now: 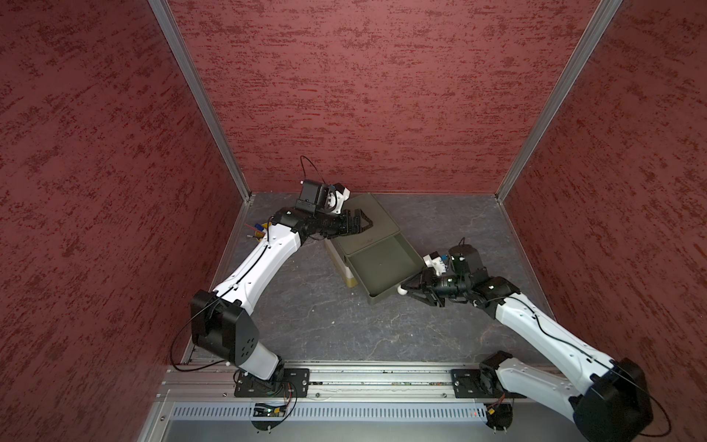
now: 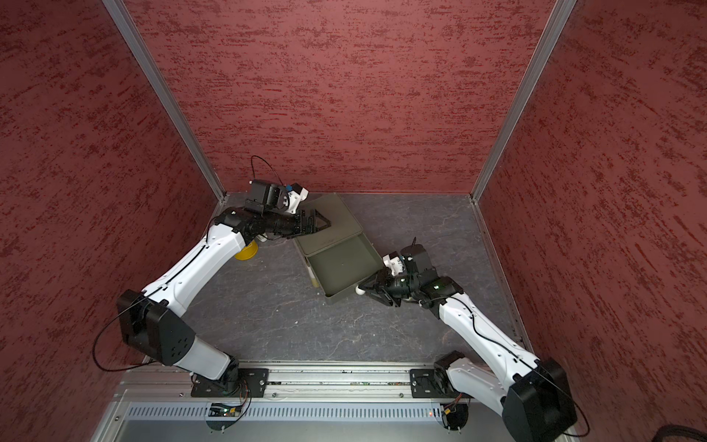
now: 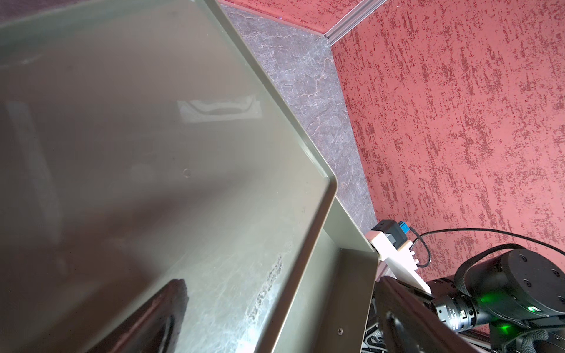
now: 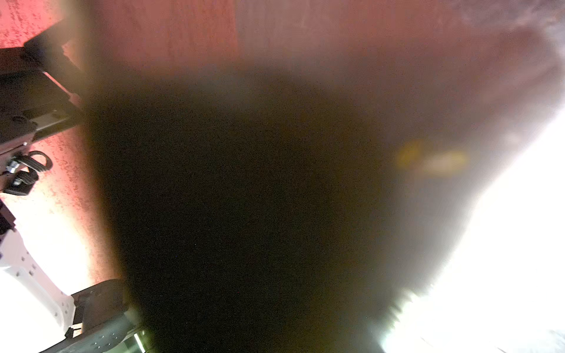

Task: Take the keys out of the drawer
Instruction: Close the drawer in the storage box.

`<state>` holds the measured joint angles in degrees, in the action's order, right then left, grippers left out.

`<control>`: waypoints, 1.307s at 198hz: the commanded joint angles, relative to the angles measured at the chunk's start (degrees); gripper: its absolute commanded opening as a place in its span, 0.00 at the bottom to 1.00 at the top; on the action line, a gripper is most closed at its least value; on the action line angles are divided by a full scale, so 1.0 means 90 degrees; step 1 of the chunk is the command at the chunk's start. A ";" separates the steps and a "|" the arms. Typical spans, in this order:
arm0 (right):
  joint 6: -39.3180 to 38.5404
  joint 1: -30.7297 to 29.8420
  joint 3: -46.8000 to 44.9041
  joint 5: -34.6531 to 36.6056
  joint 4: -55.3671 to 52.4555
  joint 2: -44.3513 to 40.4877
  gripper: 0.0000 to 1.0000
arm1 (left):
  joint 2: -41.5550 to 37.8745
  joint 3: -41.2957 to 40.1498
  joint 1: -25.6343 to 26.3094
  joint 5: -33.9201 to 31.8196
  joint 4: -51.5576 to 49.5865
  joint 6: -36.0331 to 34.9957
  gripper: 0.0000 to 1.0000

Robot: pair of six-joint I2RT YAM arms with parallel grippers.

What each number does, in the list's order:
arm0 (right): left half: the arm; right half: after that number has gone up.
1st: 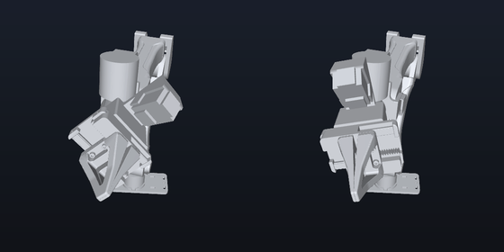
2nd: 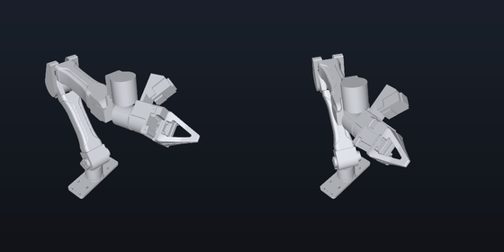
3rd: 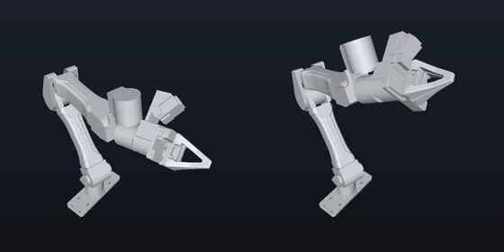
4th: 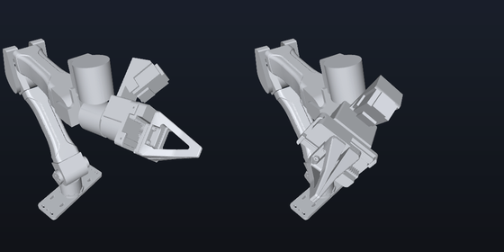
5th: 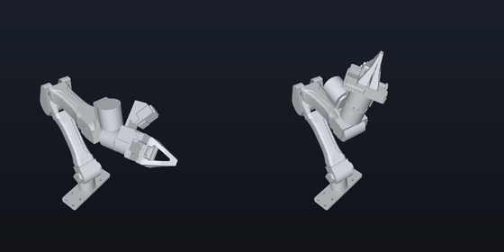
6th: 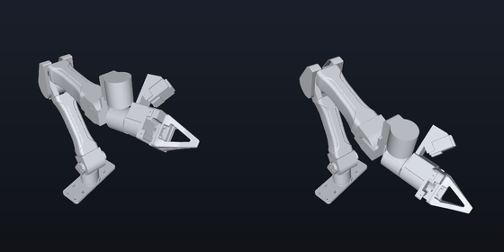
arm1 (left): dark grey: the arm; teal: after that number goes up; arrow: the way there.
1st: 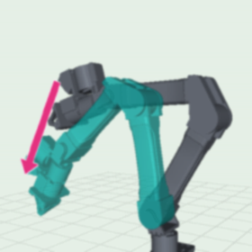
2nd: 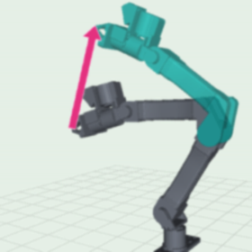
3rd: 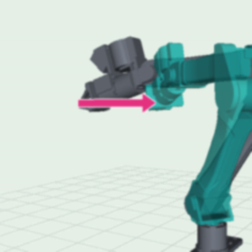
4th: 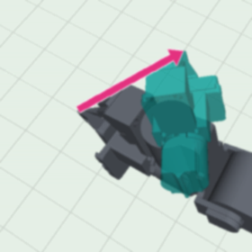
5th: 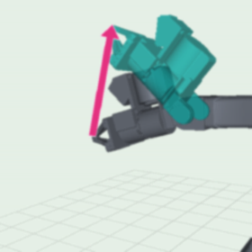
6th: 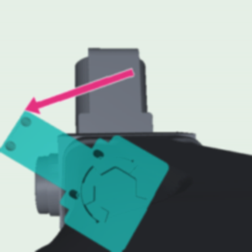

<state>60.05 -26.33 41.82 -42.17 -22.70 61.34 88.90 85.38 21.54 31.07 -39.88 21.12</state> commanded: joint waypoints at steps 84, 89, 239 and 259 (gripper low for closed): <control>0.0251 -0.0064 0.0279 0.0623 0.1170 0.0635 0.40 | 0.0081 -0.0053 -0.0011 0.0064 -0.0008 -0.0167 1.00; 0.0251 -0.0071 0.0308 0.0623 0.1200 0.0670 0.40 | 0.0074 -0.0053 -0.0011 0.0063 -0.0003 -0.0169 1.00; 0.0095 -0.0072 0.1128 0.0526 0.1755 0.2006 0.41 | 0.0079 -0.0187 -0.0011 0.0139 -0.0022 -0.0208 1.00; 0.0098 -0.0063 0.1217 0.0488 0.1828 0.2191 0.42 | 0.0076 -0.0189 -0.0011 0.0148 -0.0050 -0.0217 1.00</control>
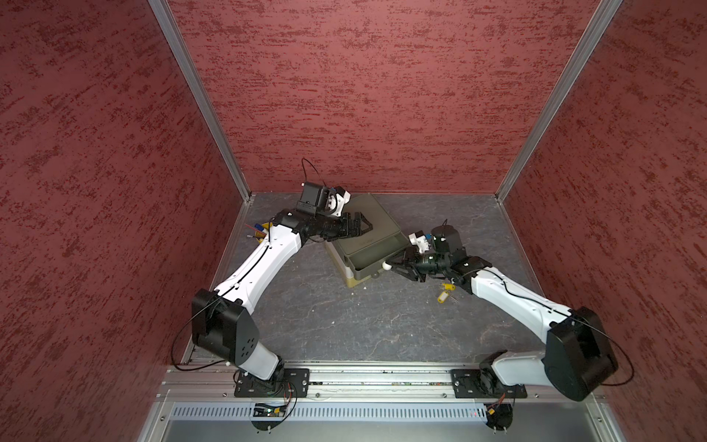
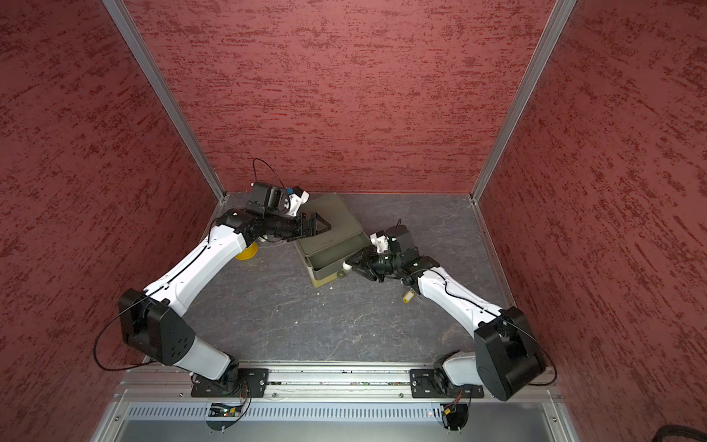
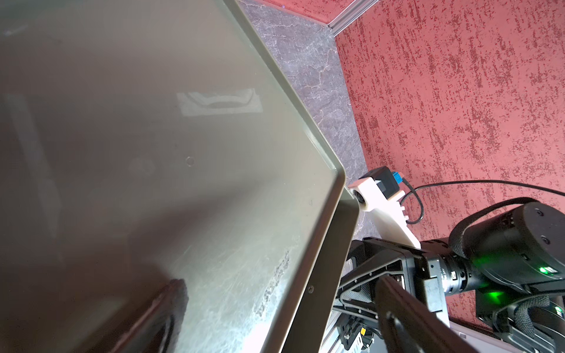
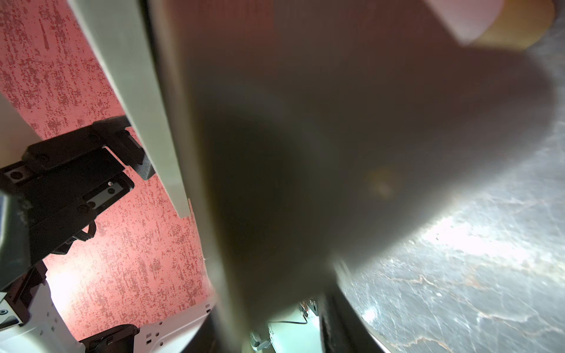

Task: Take the keys out of the drawer
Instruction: Close the drawer in the storage box.

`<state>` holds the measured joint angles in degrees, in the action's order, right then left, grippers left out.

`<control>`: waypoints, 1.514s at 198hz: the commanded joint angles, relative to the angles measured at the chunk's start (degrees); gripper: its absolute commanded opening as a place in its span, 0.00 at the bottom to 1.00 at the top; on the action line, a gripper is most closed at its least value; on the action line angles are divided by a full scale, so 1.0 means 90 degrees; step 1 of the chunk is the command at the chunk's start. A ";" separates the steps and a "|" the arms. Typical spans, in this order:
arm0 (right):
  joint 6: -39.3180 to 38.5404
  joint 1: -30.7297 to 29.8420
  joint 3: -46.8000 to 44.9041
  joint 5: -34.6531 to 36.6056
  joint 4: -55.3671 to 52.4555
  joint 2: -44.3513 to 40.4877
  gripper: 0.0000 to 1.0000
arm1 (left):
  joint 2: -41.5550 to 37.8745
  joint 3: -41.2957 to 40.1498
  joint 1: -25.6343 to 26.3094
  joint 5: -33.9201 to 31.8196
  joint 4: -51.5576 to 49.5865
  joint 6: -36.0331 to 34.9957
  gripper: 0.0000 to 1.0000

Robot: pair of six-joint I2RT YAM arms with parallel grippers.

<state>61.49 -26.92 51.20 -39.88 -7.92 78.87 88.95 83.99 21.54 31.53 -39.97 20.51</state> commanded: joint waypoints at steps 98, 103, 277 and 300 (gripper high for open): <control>-0.0033 0.0004 0.0593 0.0192 0.0487 0.1020 0.42 | 0.0094 -0.0112 -0.0020 0.0178 -0.0052 -0.0160 1.00; -0.0035 -0.0003 0.0614 0.0187 0.0499 0.1055 0.41 | 0.0088 -0.0121 -0.0020 0.0185 -0.0042 -0.0159 1.00; 0.0199 0.0001 0.0690 0.0278 0.0804 0.1341 0.45 | 0.0105 -0.0264 -0.0023 0.0269 0.0053 -0.0136 1.00; 0.0170 0.0010 0.0566 0.0355 0.0679 0.1006 0.46 | 0.0080 -0.0326 -0.0025 0.0278 0.0081 -0.0114 1.00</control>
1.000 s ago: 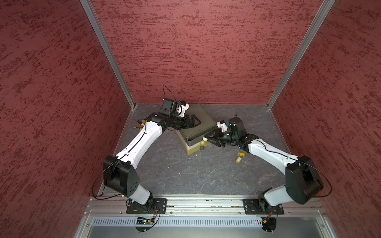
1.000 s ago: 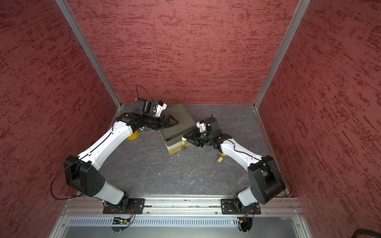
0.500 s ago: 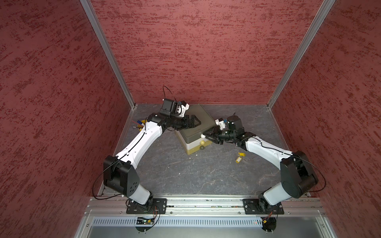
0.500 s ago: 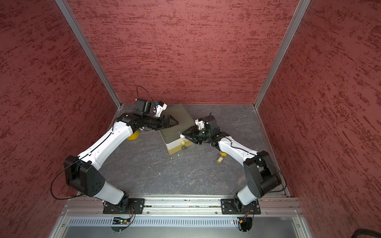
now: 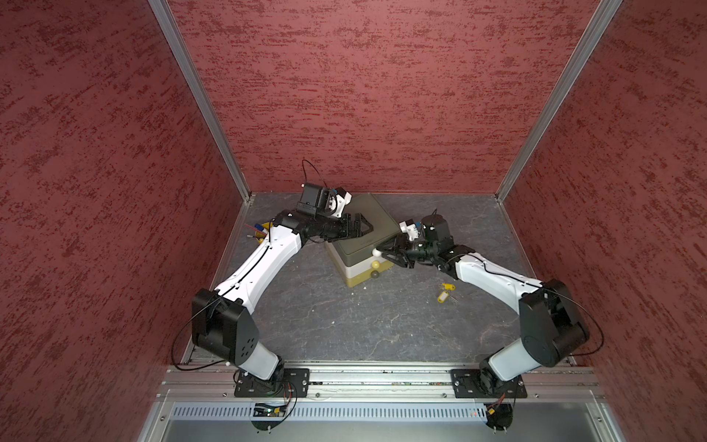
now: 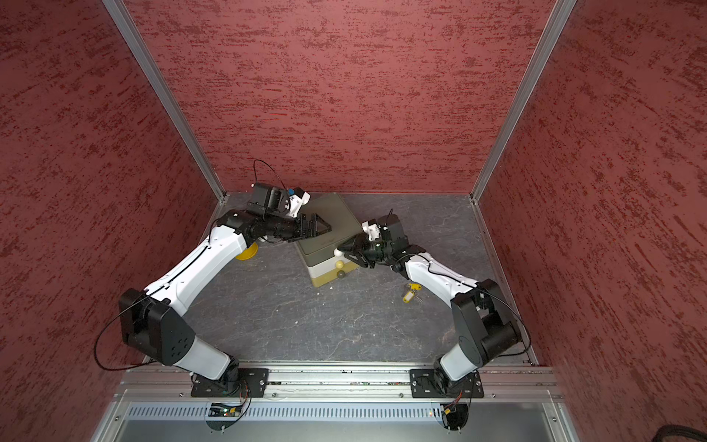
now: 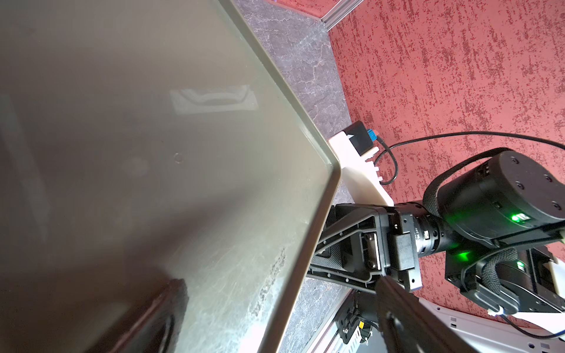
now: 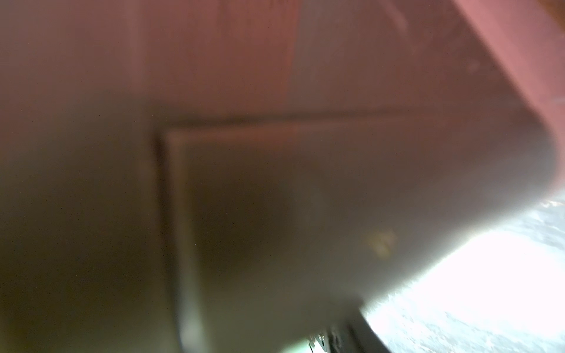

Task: Take the keys out of the drawer
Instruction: Close the drawer in the storage box, then open the drawer in the storage box.

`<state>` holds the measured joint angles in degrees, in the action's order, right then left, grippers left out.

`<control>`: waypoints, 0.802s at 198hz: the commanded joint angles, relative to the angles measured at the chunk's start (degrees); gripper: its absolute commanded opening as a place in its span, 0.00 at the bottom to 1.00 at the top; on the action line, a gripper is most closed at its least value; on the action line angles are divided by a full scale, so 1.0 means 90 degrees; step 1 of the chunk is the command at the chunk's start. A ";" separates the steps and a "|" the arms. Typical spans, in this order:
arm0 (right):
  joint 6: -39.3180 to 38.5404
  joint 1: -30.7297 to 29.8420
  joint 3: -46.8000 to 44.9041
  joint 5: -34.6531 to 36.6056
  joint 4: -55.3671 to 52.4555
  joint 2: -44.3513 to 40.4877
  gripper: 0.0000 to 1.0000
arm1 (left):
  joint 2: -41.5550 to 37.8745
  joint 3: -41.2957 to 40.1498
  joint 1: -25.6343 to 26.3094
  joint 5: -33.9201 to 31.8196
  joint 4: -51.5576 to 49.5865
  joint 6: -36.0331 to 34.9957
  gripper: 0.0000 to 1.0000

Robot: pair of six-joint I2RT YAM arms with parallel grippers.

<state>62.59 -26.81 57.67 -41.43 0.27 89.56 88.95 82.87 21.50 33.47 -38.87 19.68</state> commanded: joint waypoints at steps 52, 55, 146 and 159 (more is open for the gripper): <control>0.0053 -0.0009 -0.0407 0.0785 -0.0582 -0.1154 0.46 | 0.0002 -0.0226 -0.0016 0.0064 -0.0026 -0.0009 1.00; 0.0053 -0.0002 -0.0421 0.0806 -0.0612 -0.1207 0.46 | -0.0007 -0.0230 -0.0015 0.0061 -0.0025 -0.0009 1.00; 0.1338 -0.0205 -0.2148 0.0779 0.1251 -0.1468 0.46 | -0.0448 -0.0696 0.0039 0.0129 0.0105 0.0118 1.00; 0.1393 -0.0310 -0.2150 0.0772 0.1562 -0.1200 0.46 | -0.0488 -0.0737 0.0053 0.0129 0.0100 0.0118 1.00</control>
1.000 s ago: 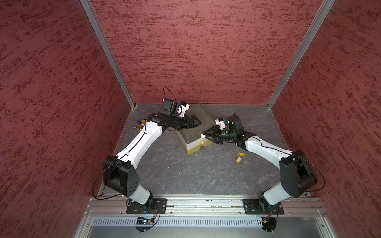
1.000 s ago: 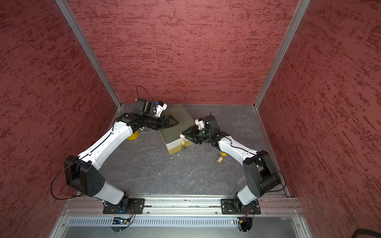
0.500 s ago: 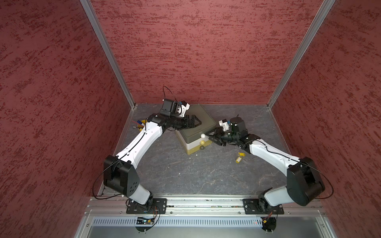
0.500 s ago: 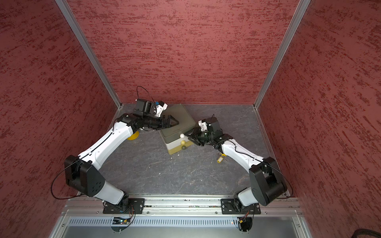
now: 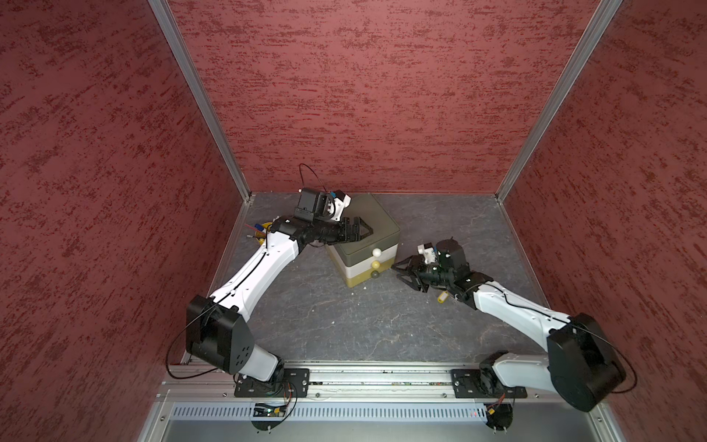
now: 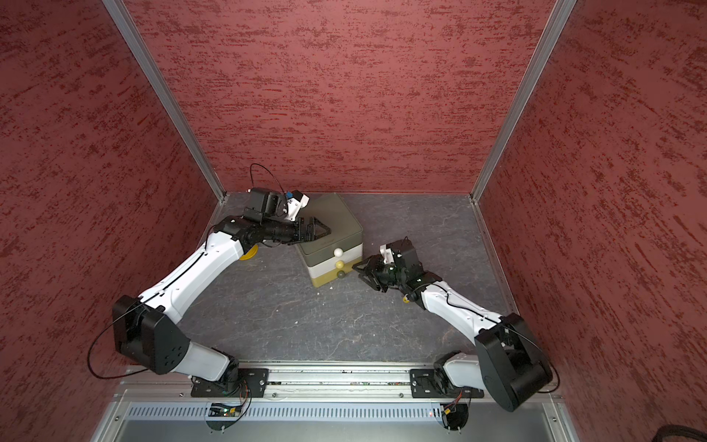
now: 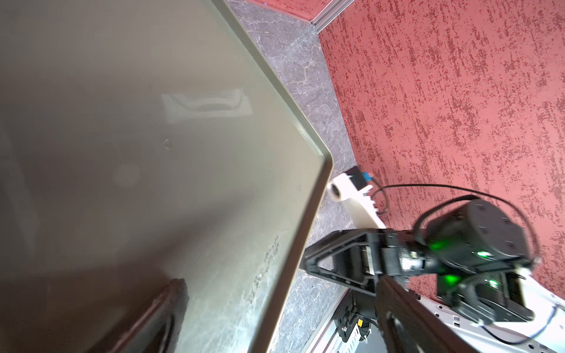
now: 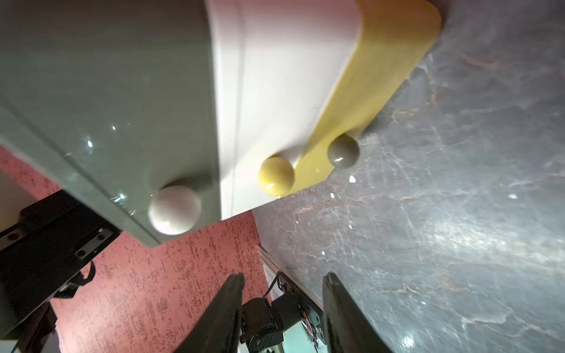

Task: Take the keys out of the drawer
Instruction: Open the drawer in the storage box.

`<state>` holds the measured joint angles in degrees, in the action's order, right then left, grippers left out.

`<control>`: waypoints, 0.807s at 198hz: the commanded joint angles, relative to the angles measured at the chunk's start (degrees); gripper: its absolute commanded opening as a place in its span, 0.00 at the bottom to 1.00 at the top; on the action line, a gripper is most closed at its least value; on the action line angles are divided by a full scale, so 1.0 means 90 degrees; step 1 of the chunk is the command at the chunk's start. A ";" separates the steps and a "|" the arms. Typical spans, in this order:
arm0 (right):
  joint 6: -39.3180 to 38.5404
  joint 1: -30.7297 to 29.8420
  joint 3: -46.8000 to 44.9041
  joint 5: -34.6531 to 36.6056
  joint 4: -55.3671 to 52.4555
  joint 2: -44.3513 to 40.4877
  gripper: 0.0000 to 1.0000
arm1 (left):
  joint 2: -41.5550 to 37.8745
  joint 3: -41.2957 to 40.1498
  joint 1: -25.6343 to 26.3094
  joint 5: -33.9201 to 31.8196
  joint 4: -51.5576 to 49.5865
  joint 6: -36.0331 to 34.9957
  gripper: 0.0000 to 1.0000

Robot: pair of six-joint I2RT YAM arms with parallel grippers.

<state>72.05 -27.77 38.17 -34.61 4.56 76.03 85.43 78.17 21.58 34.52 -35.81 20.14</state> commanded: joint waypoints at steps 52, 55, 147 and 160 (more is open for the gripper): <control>0.0759 -0.0361 0.0111 -0.0060 0.2551 0.1555 0.46 | -0.0110 -0.0259 0.0050 0.0032 -0.0240 0.0069 1.00; 0.0793 -0.0354 0.0127 -0.0061 0.2625 0.1611 0.46 | -0.0114 -0.0254 0.0053 0.0039 -0.0240 0.0072 1.00; 0.1006 -0.0359 0.0439 -0.0183 0.3297 0.2307 0.45 | 0.0102 -0.0137 0.0053 0.0080 -0.0279 0.0038 1.00; 0.1036 -0.0361 0.0430 -0.0212 0.3355 0.2317 0.45 | 0.0102 -0.0126 0.0052 0.0067 -0.0286 0.0029 1.00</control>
<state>80.40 -31.35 39.70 -37.91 29.23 96.36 84.42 77.03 21.80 34.74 -35.51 20.12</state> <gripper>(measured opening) 0.452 0.996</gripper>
